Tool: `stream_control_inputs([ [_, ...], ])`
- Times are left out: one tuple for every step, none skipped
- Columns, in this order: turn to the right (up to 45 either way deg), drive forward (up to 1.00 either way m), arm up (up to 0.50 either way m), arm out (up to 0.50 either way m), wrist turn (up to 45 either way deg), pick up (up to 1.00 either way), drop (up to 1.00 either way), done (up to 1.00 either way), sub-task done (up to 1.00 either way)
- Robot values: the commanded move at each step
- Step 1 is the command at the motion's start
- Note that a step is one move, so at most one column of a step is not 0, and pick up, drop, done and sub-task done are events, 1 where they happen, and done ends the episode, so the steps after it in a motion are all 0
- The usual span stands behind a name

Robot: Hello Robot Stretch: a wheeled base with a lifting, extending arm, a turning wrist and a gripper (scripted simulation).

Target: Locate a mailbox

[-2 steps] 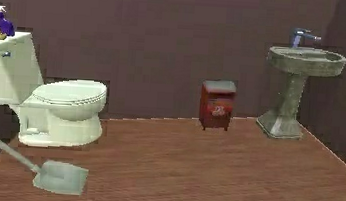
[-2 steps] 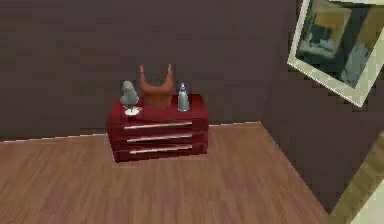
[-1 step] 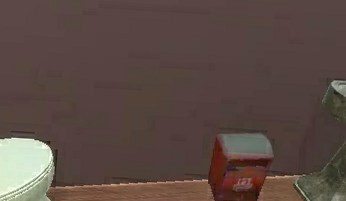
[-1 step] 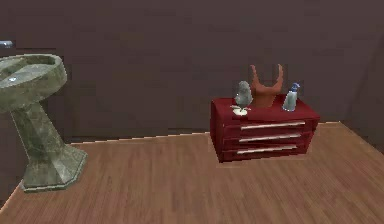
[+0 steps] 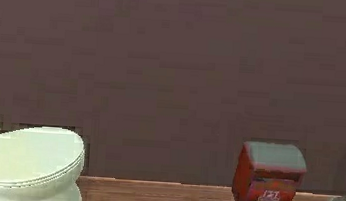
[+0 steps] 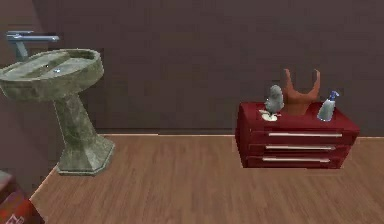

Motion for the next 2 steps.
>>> stream_control_inputs([
  [0.0, 0.35, 0.0, 0.0, 0.0, 0.0, 0.0, 0.0, 0.0],
  [42.0, 0.0, 0.0, 0.0, 0.0, 0.0, 0.0, 0.0, 0.0],
])
